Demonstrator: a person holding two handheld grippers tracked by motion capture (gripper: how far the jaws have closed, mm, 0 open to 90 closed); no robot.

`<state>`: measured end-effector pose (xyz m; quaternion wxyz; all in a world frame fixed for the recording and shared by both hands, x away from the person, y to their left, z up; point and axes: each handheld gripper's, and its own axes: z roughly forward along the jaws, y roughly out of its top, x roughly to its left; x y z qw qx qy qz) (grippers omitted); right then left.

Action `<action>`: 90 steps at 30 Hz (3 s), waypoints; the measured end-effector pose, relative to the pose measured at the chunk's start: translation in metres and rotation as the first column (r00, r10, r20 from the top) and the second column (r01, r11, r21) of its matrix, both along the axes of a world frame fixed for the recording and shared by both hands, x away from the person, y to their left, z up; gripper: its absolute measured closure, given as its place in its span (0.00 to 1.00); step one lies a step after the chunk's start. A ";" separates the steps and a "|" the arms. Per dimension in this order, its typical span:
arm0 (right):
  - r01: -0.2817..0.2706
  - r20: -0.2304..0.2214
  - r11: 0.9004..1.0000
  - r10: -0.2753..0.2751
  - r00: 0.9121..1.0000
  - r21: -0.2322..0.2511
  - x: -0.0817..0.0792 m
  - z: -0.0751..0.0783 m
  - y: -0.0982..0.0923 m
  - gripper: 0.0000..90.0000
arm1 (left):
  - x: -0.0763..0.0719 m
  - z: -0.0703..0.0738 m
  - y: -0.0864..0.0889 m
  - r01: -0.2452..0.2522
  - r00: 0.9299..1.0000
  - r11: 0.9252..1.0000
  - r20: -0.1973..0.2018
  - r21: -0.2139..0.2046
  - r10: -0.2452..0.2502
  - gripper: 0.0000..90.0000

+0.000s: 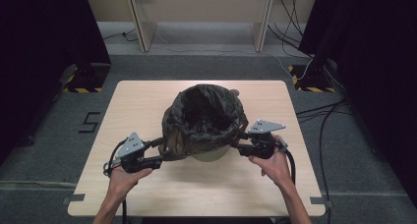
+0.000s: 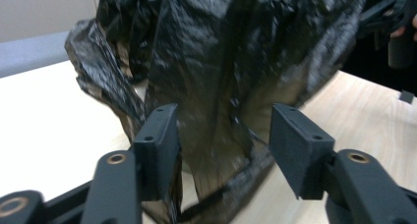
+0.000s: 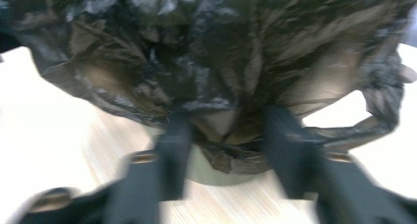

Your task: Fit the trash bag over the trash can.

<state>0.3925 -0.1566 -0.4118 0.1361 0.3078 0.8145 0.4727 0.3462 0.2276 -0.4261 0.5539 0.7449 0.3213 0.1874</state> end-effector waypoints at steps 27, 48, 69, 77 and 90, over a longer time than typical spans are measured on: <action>0.050 -0.068 0.998 -0.052 0.996 -0.022 -0.003 -0.048 -0.014 0.74 | 0.032 -0.048 -0.032 0.059 0.998 0.988 -0.021 0.144 -0.056 0.99; 0.032 0.007 0.999 -0.032 0.999 0.000 0.001 -0.017 -0.011 0.98 | 0.000 -0.019 -0.004 0.057 0.998 0.994 0.023 0.094 -0.060 0.62; 0.017 0.004 0.999 -0.017 1.000 -0.029 -0.001 -0.025 -0.015 1.00 | 0.020 0.000 -0.024 0.054 0.994 0.992 0.089 0.110 -0.063 0.97; 0.000 -0.001 0.998 0.000 1.000 -0.063 -0.002 -0.031 -0.008 1.00 | 0.023 -0.026 -0.026 0.069 0.996 0.986 0.037 0.153 -0.075 0.99; 0.131 -0.013 0.991 -0.131 0.991 -0.006 -0.010 -0.003 -0.030 0.55 | 0.010 -0.020 -0.008 0.043 0.998 0.994 0.030 0.096 -0.047 0.66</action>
